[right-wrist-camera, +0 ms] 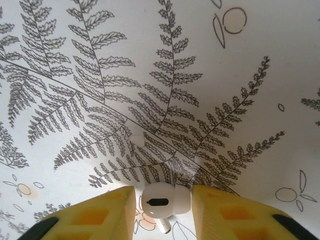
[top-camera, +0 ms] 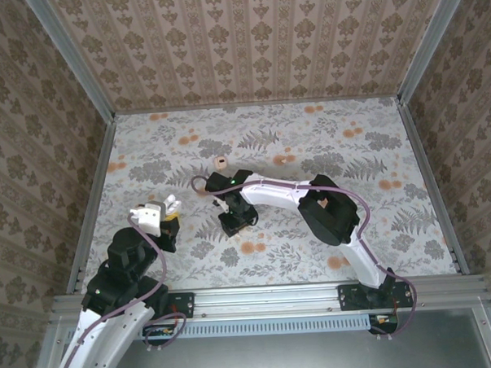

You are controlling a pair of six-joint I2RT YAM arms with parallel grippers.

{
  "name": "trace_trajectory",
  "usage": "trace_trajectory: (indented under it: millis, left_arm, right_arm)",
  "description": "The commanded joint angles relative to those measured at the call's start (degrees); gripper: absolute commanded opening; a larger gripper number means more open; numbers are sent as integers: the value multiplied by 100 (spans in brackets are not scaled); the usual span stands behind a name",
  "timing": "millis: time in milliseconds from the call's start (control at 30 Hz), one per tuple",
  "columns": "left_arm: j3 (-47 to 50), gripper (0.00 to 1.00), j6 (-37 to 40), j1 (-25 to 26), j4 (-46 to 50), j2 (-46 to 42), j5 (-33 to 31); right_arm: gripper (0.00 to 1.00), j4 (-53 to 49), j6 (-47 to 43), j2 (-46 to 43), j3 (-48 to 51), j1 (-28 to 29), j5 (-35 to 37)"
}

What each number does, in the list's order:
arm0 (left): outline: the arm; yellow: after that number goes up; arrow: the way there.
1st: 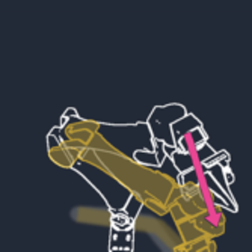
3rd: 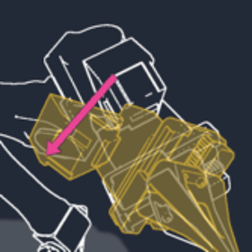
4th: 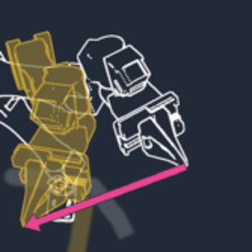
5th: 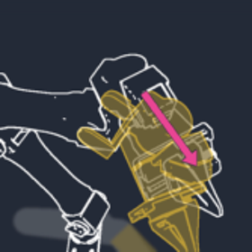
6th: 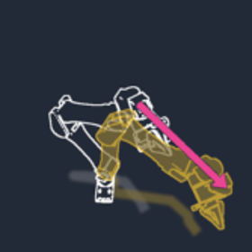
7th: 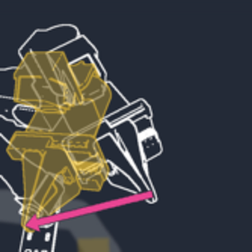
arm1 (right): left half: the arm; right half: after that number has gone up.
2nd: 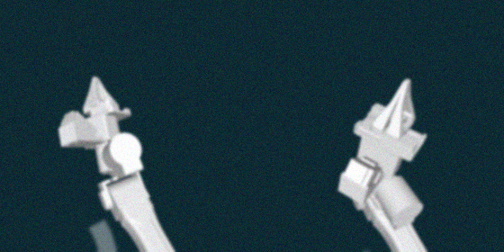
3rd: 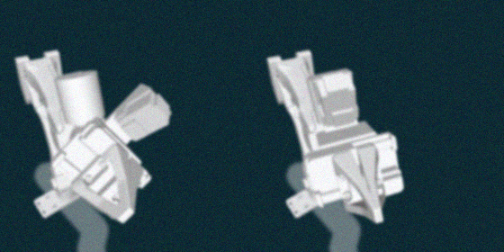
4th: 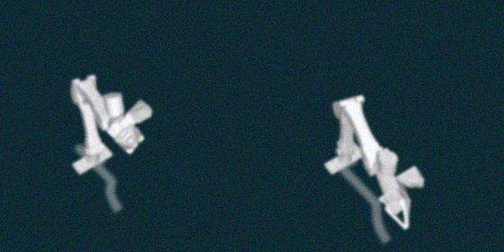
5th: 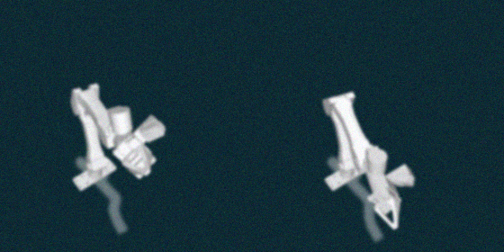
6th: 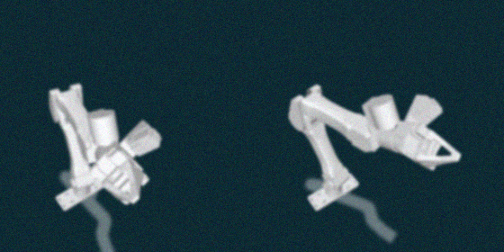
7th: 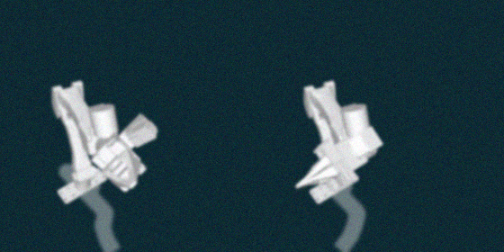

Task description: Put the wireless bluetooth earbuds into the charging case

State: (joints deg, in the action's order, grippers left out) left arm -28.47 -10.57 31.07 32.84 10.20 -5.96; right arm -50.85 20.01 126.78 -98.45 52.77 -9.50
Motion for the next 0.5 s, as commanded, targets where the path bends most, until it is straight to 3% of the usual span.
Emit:
trace_trajectory:
  millis: [0, 133, 467]
  left_arm:
    - [78, 0, -134, 4, -234, 63, 57]
    - [154, 0, -89, 4, -398, 137, 275]
    - [697, 0, 17, 4, -1543, 358, 1641]
  right_arm:
    - [31, -253, 51, 156, -101, 49, 86]
    - [28, -128, 94, 57, -12, 49, 133]
    - [24, 1396, 893, -1017, 1397, -261, -77]
